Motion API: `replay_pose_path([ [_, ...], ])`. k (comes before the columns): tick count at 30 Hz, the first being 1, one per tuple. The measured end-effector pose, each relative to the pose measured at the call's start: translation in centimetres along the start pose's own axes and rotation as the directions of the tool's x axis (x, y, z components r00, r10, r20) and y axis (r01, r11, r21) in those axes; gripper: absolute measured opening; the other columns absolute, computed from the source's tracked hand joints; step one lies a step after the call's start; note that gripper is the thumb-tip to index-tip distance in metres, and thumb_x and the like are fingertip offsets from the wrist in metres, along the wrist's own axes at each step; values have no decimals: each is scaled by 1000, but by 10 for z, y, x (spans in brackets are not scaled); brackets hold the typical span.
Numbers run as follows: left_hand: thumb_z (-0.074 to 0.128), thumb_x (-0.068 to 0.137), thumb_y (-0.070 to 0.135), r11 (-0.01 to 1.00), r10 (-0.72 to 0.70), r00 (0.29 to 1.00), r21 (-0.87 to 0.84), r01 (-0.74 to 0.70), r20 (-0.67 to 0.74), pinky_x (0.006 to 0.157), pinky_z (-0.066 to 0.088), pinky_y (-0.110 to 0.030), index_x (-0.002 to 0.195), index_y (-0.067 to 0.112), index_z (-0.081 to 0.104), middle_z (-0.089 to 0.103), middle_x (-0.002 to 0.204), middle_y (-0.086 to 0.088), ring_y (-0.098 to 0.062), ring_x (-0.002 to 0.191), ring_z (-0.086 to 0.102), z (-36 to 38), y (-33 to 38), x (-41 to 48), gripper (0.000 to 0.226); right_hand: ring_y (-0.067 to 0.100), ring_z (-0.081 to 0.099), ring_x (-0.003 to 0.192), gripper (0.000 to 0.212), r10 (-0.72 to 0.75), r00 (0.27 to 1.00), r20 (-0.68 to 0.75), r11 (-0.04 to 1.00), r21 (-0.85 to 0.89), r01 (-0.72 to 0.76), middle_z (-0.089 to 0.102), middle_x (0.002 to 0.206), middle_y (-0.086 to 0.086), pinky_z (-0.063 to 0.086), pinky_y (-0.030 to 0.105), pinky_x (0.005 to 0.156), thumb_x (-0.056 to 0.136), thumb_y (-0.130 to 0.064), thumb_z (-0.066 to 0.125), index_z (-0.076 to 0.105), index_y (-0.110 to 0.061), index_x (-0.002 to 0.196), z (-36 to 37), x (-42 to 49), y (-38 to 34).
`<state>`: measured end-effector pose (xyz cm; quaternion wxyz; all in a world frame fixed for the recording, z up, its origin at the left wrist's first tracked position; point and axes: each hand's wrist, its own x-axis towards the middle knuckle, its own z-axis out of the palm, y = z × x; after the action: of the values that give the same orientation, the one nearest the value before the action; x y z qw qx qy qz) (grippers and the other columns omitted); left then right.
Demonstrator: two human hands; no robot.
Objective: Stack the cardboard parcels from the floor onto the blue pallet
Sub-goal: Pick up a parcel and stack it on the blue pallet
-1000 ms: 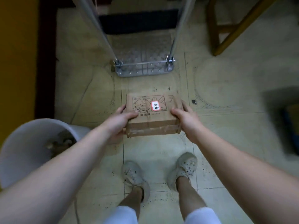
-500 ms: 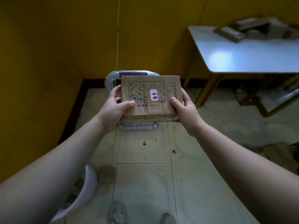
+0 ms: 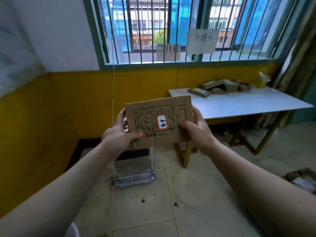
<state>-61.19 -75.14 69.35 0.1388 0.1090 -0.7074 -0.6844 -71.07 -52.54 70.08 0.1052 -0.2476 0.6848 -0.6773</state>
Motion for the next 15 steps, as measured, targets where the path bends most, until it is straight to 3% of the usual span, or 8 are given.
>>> replay_pose_path([
  [3,71,77,3,1000,20,992,-26,-17,128,63,56,-25,141,43,27,53,125,-1,-20,103,59,24,12,-9,88,21,65,99,49,58,995,-75,997,-54,-62,60,112,-3,58,41,77,78,-37,56,41,-51,122,-21,-31,-10],
  [6,73,76,5,998,21,968,-59,-7,250,68,58,-31,139,41,31,51,126,-4,-24,104,61,60,18,-15,85,16,67,95,51,77,979,-190,993,-77,-93,63,110,-5,57,35,70,80,-36,55,41,-41,129,-52,-67,-15],
  [11,73,78,10,997,7,916,-74,25,402,63,56,-27,125,50,32,53,116,1,-16,92,65,149,23,-34,74,20,65,98,29,57,919,-391,988,-107,-107,64,110,-2,55,37,71,90,-26,51,50,-41,114,-117,-138,-30],
  [15,72,80,12,997,5,859,-71,36,512,65,58,-32,130,46,29,56,118,-2,-17,91,68,231,27,-53,75,18,68,91,26,49,873,-485,983,-132,-129,67,108,1,56,31,66,90,-28,49,54,-40,112,-179,-198,-46],
])
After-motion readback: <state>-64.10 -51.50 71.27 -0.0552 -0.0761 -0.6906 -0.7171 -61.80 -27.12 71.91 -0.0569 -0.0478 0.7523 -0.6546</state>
